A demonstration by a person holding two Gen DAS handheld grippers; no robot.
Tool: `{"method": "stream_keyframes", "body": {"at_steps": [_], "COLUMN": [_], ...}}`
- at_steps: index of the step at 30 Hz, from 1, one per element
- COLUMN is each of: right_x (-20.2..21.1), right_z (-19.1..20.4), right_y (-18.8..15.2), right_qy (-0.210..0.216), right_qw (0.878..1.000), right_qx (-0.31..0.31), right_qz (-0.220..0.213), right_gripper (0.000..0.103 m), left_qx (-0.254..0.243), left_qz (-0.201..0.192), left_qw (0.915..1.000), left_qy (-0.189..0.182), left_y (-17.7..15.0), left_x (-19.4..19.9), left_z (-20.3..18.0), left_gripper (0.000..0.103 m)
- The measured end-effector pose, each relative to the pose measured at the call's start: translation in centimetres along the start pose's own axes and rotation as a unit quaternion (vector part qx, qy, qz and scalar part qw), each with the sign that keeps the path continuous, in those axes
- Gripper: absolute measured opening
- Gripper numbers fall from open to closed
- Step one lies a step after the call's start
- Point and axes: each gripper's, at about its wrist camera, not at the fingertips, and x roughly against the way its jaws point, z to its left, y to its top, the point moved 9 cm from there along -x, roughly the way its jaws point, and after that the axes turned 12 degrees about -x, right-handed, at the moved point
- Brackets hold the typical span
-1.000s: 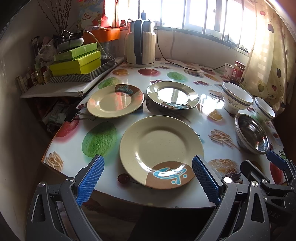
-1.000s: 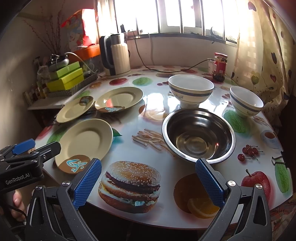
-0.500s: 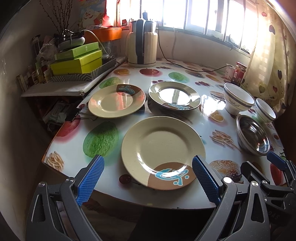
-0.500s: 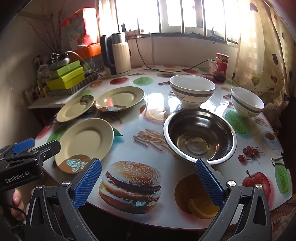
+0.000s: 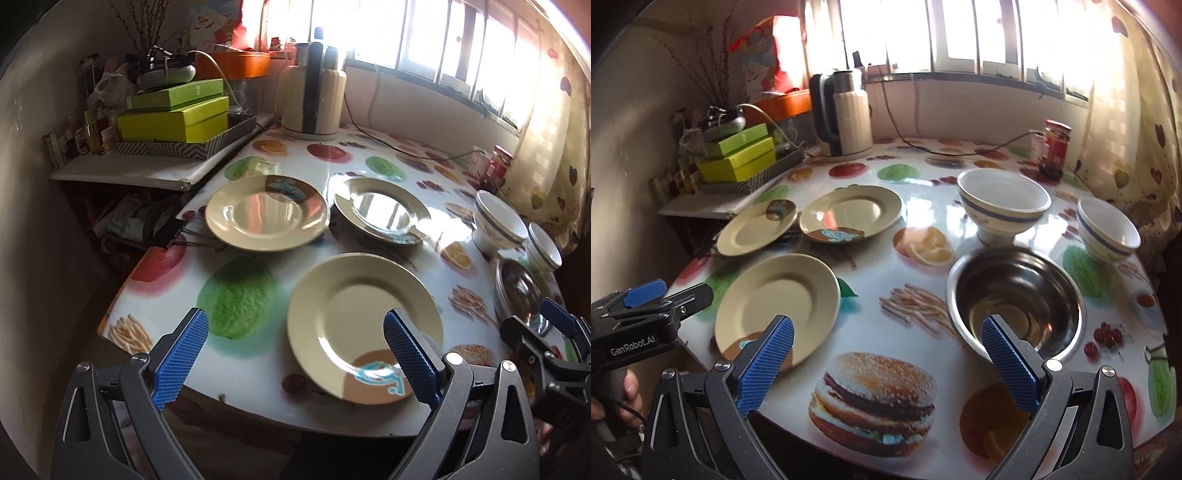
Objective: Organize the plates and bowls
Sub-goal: 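Move both tools toward the rim of the patterned cream plate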
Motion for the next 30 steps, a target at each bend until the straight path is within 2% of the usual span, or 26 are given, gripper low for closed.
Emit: {"method": "stream_keyframes", "body": {"at_steps": [3,5,7,10,11,13,15,19,21,26,30], "right_x": [-0.7,-1.0,-1.6,-3.2,-3.7,-4.6,-5.3,-7.1,-8.4,-11.8,-15.2], "right_z": [1.4,2.4,3.5,5.3,6.0,7.1,8.3,10.6,11.6,13.1,13.9], "right_y": [1.5,2.8,4.0,5.5,6.1,7.0,7.9,9.5,10.3,11.2,11.5], "right_qy": [0.027,0.04,0.051,0.069,0.079,0.084,0.105,0.143,0.165,0.18,0.183], "right_qw": [1.0,0.999,0.999,0.998,0.997,0.996,0.994,0.988,0.984,0.977,0.972], "right_qx": [0.0,0.0,0.006,0.014,0.018,0.022,0.027,0.036,0.042,0.05,0.054], "right_qz": [0.002,-0.006,-0.009,0.001,0.007,0.011,0.015,0.038,0.052,0.103,0.139], "right_gripper": [0.103,0.103,0.103,0.103,0.103,0.102,0.093,0.088,0.082,0.073,0.056], "left_qx": [0.017,0.029,0.041,0.054,0.058,0.074,0.085,0.103,0.108,0.12,0.131], "left_qz": [-0.004,-0.003,-0.004,-0.002,0.003,0.005,0.006,0.014,0.017,0.026,0.044], "left_qw": [0.9998,0.9994,0.999,0.9983,0.9981,0.9972,0.9963,0.9945,0.9937,0.9919,0.9896], "left_qy": [0.012,0.018,0.018,0.022,0.018,0.004,0.0,-0.014,-0.024,-0.031,-0.041], "left_y": [0.8,1.4,1.9,2.5,2.7,3.0,3.4,4.3,4.8,5.3,5.0], "left_x": [-0.3,-0.6,-0.9,-1.5,-1.8,-2.2,-2.7,-4.1,-4.9,-6.9,-8.7], "left_z": [2.6,4.3,5.7,7.7,8.2,9.0,9.8,11.0,11.3,12.0,12.2], "left_gripper": [0.095,0.088,0.086,0.08,0.074,0.071,0.069,0.064,0.062,0.057,0.046]}}
